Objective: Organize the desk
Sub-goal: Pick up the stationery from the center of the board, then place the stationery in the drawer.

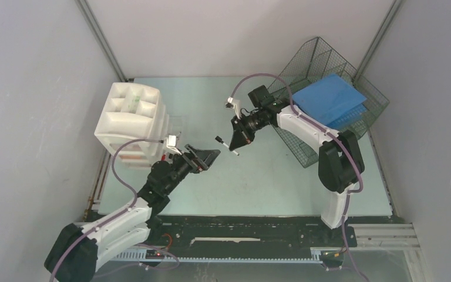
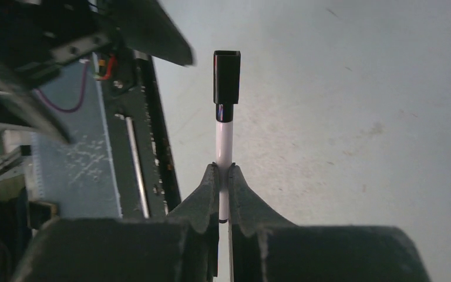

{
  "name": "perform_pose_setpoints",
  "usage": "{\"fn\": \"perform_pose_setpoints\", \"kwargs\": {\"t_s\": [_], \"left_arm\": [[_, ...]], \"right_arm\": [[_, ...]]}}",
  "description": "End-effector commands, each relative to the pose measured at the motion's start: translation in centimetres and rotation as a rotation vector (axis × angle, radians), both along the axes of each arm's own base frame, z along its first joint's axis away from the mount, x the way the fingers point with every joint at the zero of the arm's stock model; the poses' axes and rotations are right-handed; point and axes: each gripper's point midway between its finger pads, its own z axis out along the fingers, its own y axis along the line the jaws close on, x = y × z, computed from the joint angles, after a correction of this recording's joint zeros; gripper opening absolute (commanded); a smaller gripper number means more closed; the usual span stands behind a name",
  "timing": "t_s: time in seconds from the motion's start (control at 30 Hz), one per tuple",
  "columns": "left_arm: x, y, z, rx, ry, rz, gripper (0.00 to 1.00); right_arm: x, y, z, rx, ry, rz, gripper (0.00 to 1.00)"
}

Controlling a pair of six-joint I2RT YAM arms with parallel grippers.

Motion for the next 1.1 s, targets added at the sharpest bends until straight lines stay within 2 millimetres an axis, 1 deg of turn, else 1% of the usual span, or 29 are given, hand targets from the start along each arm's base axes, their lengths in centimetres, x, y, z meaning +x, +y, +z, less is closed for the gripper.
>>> {"fn": "perform_pose_setpoints", "kwargs": {"t_s": [0.0,0.07,0.17,0.23,0.43,0.5,0.57,0.6,0.63,0.67,0.7,0.77,0.8,0.9,0.97,1.07], "left_arm": [[1.9,-0.7,3.7,-0.131,-0.039,0.064,0.99],[2.5,-1.1,3.2,-0.135,-0.006,0.080,0.96],[3.3,-1.5,3.2,-0.159,0.006,0.091,0.87],[3.6,-1.8,3.4,-0.173,0.007,0.089,0.78],[4.1,-3.3,3.0,-0.174,0.034,0.055,0.56],[4.2,-3.6,2.8,-0.170,0.041,0.044,0.47],[4.3,-4.0,2.7,-0.168,0.048,0.033,0.36],[4.3,-4.2,2.7,-0.170,0.048,0.027,0.28],[4.3,-4.3,2.6,-0.169,0.049,0.021,0.14],[4.3,-4.4,2.7,-0.169,0.047,0.016,0.05],[4.3,-4.5,2.7,-0.168,0.045,0.012,0.01],[4.3,-4.3,2.8,-0.160,0.034,0.021,0.00],[4.3,-4.1,2.7,-0.153,0.029,0.029,0.00],[4.3,-3.0,2.1,-0.086,0.031,0.073,0.00],[4.4,-1.8,1.2,-0.010,0.046,0.119,0.00],[4.6,1.3,-0.5,0.142,0.089,0.227,0.00]], "right_arm": [[-1.8,0.8,4.1,0.154,0.059,0.049,0.00],[-2.0,0.9,4.4,0.170,0.073,0.057,0.00],[-2.3,1.0,4.8,0.184,0.086,0.065,0.00],[-2.4,0.9,4.8,0.188,0.091,0.067,0.00],[-2.6,0.9,5.1,0.197,0.091,0.073,0.00],[-2.6,0.9,5.1,0.196,0.093,0.072,0.00],[-2.6,0.9,5.1,0.196,0.092,0.072,0.00],[-2.6,0.9,5.1,0.197,0.093,0.073,0.00],[-2.6,0.9,5.2,0.197,0.091,0.073,0.00],[-2.7,0.9,5.1,0.197,0.092,0.074,0.00],[-2.7,0.8,5.2,0.196,0.089,0.074,0.00],[-2.7,0.8,5.3,0.200,0.079,0.082,0.00],[-2.8,0.7,5.4,0.198,0.072,0.085,0.03],[-2.7,0.3,5.4,0.181,0.038,0.085,0.39],[-2.6,0.0,5.5,0.171,0.010,0.082,0.56],[-2.0,-0.7,5.7,0.154,-0.030,0.063,0.74]]}}
